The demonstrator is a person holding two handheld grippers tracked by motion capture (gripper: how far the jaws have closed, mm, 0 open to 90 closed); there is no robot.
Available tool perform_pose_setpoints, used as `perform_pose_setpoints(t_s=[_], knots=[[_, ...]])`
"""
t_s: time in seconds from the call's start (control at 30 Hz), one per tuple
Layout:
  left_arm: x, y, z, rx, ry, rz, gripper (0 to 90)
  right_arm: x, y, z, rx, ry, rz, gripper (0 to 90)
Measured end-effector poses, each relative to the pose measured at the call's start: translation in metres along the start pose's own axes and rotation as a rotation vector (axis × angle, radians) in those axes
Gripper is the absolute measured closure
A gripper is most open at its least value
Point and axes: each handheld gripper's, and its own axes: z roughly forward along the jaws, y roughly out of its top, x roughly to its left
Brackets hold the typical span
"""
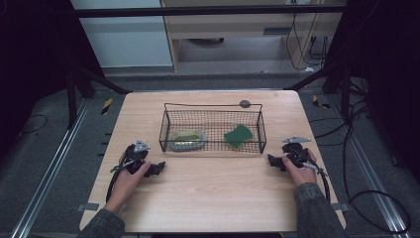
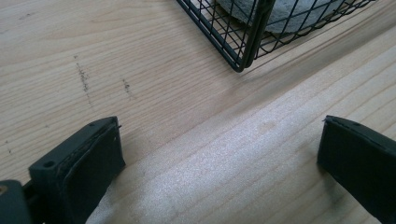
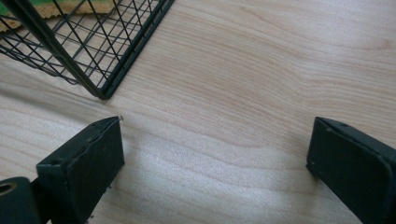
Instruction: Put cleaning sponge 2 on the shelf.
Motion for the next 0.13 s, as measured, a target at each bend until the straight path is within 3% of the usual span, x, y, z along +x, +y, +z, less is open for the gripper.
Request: perform_pose_setpoints(t_s=[0.13], knots=[[0.0001,0.0,0.0001,0.0,-0.001,0.001,0.0,0.0018,-0.0026,0.0003,-0.018,-0.013,0.011,1.7]])
